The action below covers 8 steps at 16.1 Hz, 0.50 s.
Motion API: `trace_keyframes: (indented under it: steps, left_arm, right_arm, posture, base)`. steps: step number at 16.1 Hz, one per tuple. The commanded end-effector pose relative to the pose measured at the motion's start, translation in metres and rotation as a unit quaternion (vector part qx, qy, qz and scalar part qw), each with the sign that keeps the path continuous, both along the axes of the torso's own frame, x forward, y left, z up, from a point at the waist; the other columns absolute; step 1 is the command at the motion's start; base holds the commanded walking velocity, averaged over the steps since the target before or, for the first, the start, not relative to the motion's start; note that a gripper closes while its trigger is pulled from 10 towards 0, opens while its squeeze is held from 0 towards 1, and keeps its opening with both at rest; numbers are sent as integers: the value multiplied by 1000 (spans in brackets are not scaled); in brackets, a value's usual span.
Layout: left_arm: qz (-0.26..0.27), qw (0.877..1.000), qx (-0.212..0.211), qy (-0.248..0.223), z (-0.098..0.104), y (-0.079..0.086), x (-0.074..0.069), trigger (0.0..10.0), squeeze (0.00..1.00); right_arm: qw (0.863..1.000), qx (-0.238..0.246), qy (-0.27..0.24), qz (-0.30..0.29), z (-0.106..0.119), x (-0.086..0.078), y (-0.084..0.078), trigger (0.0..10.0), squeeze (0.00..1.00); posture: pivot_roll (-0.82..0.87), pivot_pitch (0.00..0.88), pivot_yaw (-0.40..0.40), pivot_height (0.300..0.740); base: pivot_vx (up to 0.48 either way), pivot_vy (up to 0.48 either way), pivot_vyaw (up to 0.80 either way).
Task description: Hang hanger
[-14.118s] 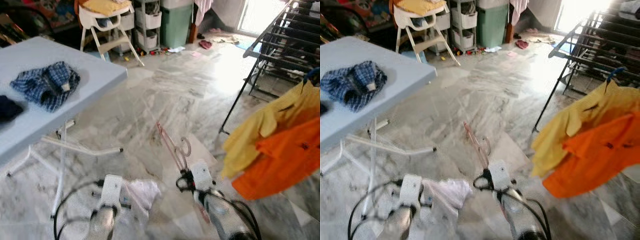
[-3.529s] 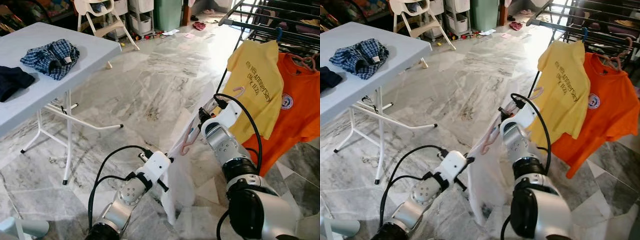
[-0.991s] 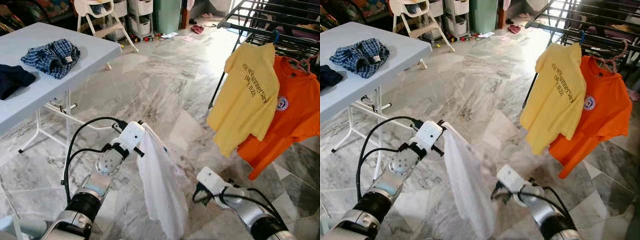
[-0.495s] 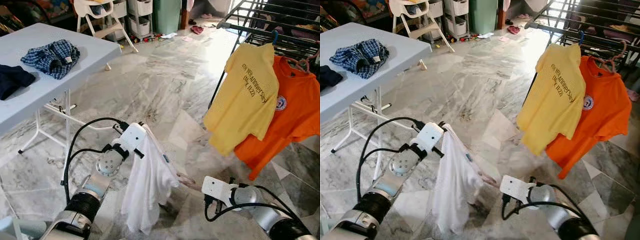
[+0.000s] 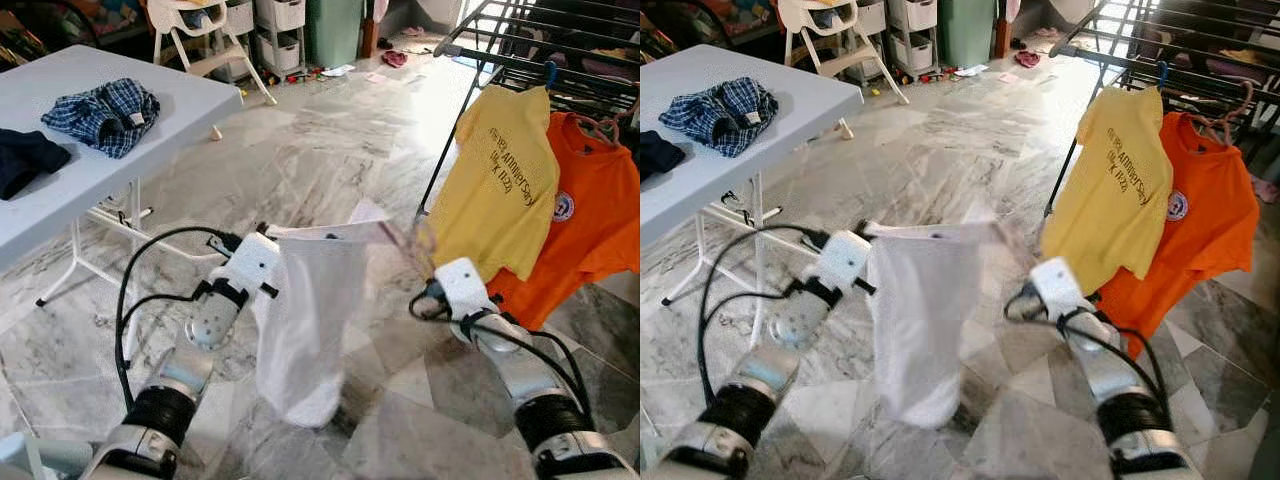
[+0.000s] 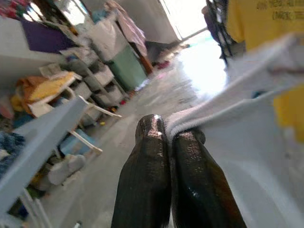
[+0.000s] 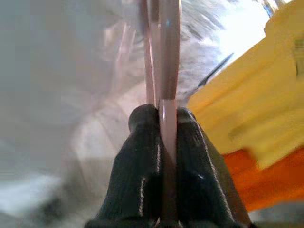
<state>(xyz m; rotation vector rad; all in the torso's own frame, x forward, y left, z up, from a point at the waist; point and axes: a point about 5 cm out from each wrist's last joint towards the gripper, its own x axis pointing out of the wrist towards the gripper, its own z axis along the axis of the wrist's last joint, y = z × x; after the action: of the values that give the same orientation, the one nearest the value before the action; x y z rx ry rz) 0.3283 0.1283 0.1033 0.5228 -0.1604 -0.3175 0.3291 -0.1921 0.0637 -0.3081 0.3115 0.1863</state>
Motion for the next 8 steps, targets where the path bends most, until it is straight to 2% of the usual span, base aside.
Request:
trace_keyframes:
  steps: [1,2,3,4,5,6,8]
  left_arm:
    - [11,1000,3,7,-6,3,-2,10000,0]
    - [26,999,7,31,-16,6,-1,10000,0]
    - [38,999,9,36,-18,8,0,10000,0]
    - [46,998,8,40,-18,11,3,10000,0]
    - [53,998,17,37,-14,15,7,10000,0]
    - [54,998,18,35,-13,16,8,10000,0]
    - [69,997,20,20,-4,21,15,10000,0]
  right_arm:
    - [999,35,-19,-33,8,4,-2,10000,0]
    - [999,53,-6,-10,8,5,10,10000,0]
    - [999,44,-2,6,7,5,15,10000,0]
    - [999,15,10,49,5,2,20,10000,0]
    - [994,-10,48,94,-4,-5,24,10000,0]
    - [991,-16,71,113,-9,-9,24,10000,0]
    - [968,-105,129,187,-22,-26,10,10000,0]
  posture:
    - [-103,69,22,740]
    - [-106,66,28,740]
    - [-106,66,28,740]
    - [-110,62,32,740]
    - [-113,61,41,740]
    - [-113,61,40,740]
    - [-119,70,31,740]
  base:
    - [0,0,0]
    - [0,0,0]
    - [0,0,0]
    - [0,0,0]
    - [0,0,0]
    - [0,0,0]
    - [0,0,0]
